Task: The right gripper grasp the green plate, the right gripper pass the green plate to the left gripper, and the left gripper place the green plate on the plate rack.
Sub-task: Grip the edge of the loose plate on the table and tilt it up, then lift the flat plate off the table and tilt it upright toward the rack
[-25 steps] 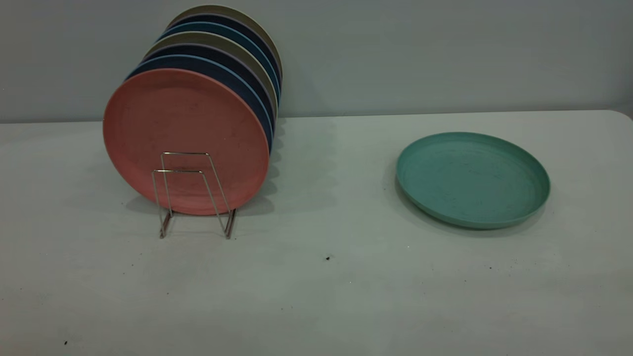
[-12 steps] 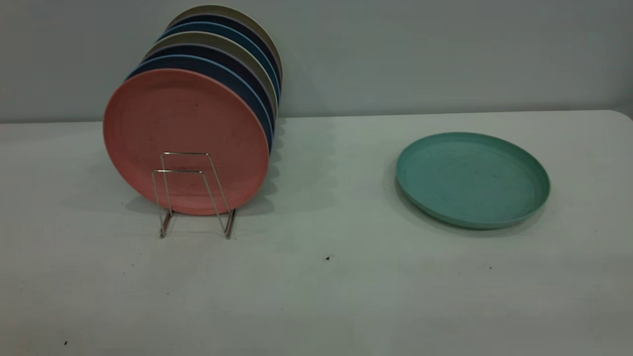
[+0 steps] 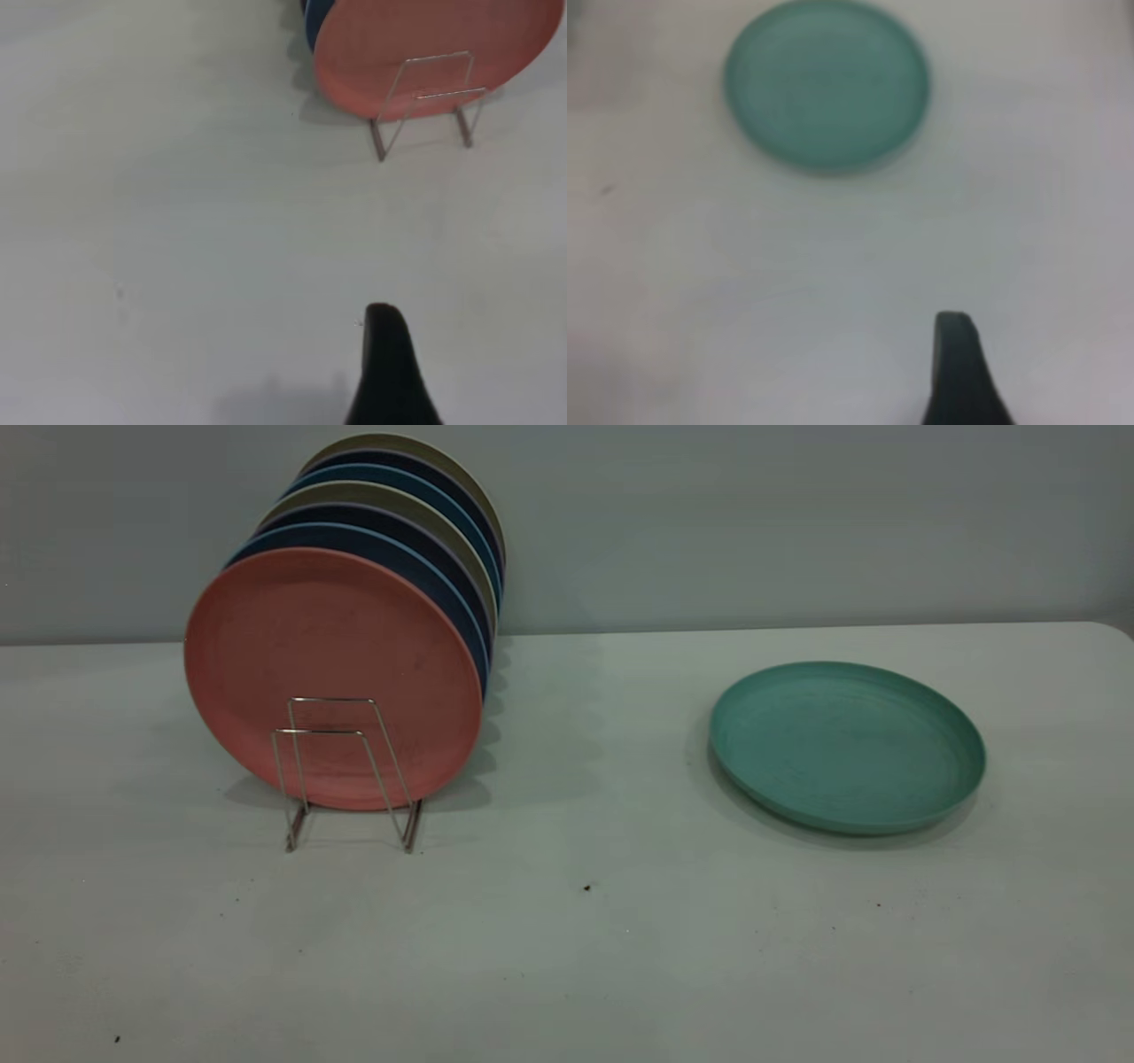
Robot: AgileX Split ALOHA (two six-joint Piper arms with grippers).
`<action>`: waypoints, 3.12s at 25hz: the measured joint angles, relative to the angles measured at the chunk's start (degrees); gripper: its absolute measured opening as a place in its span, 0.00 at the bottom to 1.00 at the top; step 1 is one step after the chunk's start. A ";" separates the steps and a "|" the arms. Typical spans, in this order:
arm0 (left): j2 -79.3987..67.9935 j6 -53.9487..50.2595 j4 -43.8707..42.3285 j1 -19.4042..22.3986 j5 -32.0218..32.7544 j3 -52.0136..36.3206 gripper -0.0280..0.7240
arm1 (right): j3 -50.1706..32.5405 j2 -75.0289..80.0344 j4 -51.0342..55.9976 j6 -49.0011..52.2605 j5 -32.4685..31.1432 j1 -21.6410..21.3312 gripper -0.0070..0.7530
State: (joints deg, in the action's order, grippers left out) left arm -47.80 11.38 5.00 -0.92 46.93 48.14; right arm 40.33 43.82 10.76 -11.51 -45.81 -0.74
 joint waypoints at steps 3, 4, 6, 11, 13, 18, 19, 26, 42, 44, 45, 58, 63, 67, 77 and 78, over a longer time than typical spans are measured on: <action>-8.93 4.82 2.13 0.00 -2.63 2.91 0.75 | 0.67 8.65 8.10 -4.97 2.85 0.00 0.68; -11.88 6.09 3.18 0.00 -3.67 3.67 0.75 | 0.67 11.66 10.48 -7.25 3.97 0.00 0.68; -17.00 8.06 5.54 0.00 -5.62 4.95 0.75 | 0.78 17.62 16.20 -11.75 6.51 0.00 0.68; -28.88 14.77 13.19 0.00 -8.23 8.32 0.75 | 0.96 31.58 29.05 -22.80 12.04 0.00 0.68; -32.69 17.34 17.26 0.00 -8.81 10.12 0.75 | 1.31 37.29 33.36 -26.37 13.82 0.00 0.68; -41.61 24.86 27.64 -2.98 -10.88 13.73 0.75 | 5.99 50.53 38.40 -31.25 15.76 -0.26 0.67; -43.18 26.14 29.03 -3.97 -11.50 14.35 0.75 | 7.49 53.24 38.70 -31.46 15.96 -0.78 0.67; -56.10 30.44 36.94 -12.37 -16.94 19.84 0.75 | 21.12 70.44 40.80 -32.43 11.93 -7.62 0.67; -62.68 30.69 41.11 -17.73 -19.94 22.53 0.75 | 38.45 93.42 49.84 -34.67 8.19 -9.11 0.63; -62.68 30.69 41.16 -17.73 -19.94 22.53 0.75 | 39.25 94.80 52.34 -36.68 7.08 -9.11 0.59; -62.68 30.69 41.16 -17.73 -19.99 22.53 0.75 | 39.42 95.16 53.37 -37.15 7.07 -9.11 0.57; -62.85 30.74 42.04 -17.73 -20.27 22.53 0.75 | 41.99 96.37 57.24 -46.36 3.08 -8.92 0.03; -64.66 32.03 46.33 -18.00 -20.55 22.53 0.75 | 42.76 95.98 57.49 -49.28 -4.31 -6.39 0.03; -66.20 33.92 51.44 -18.94 -20.98 22.53 0.75 | 43.02 95.41 57.55 -51.27 -7.68 -3.50 0.03; -66.82 39.69 55.68 -20.51 -22.24 22.53 0.75 | 43.14 94.06 59.66 -55.77 -11.64 -1.74 0.03; -66.82 39.69 55.68 -20.51 -22.24 22.53 0.75 | 43.14 93.72 59.66 -55.77 -11.64 -1.80 0.03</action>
State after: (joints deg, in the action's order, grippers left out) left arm -114.62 51.07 60.68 -21.43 24.69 70.66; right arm 83.48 137.54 70.42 -67.28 -57.45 -2.54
